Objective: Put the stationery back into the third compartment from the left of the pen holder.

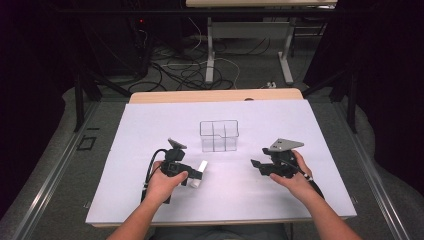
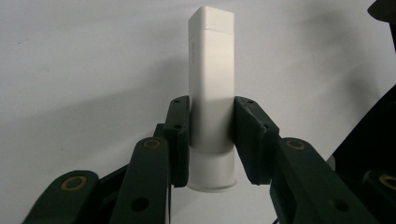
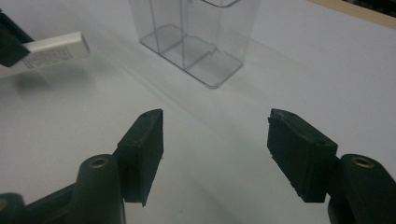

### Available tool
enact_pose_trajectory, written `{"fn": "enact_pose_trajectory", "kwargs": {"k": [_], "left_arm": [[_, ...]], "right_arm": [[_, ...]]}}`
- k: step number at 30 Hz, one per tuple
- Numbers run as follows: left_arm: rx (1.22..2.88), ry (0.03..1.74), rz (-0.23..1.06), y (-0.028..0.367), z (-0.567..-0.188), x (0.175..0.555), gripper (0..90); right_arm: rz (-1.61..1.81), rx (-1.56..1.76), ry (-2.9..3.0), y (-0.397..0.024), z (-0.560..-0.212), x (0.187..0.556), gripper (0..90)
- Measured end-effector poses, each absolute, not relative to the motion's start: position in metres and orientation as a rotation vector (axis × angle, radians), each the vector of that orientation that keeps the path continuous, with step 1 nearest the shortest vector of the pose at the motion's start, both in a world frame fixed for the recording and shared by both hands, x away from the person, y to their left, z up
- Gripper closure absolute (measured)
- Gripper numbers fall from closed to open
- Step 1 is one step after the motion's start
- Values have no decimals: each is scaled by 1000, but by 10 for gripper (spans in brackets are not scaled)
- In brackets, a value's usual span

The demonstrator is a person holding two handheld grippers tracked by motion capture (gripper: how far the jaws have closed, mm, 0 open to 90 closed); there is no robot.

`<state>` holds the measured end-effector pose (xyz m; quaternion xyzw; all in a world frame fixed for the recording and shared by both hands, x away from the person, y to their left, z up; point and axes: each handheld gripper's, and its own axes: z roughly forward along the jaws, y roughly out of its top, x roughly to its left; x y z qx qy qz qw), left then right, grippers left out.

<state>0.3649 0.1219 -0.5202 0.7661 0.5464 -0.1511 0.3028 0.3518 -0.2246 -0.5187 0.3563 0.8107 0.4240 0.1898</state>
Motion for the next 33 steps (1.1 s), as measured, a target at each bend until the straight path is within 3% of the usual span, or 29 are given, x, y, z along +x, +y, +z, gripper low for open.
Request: {"fn": "enact_pose_trajectory", "kwargs": {"k": [16,33], "left_arm": [[2076,1392,-454,116,-522,363,679],[2106,1352,-485,117,-520,364,679]], "right_arm": [[1006,468,2370,-195,-525,339,435],[746,-118,2397,-157,-516,336,386]]}}
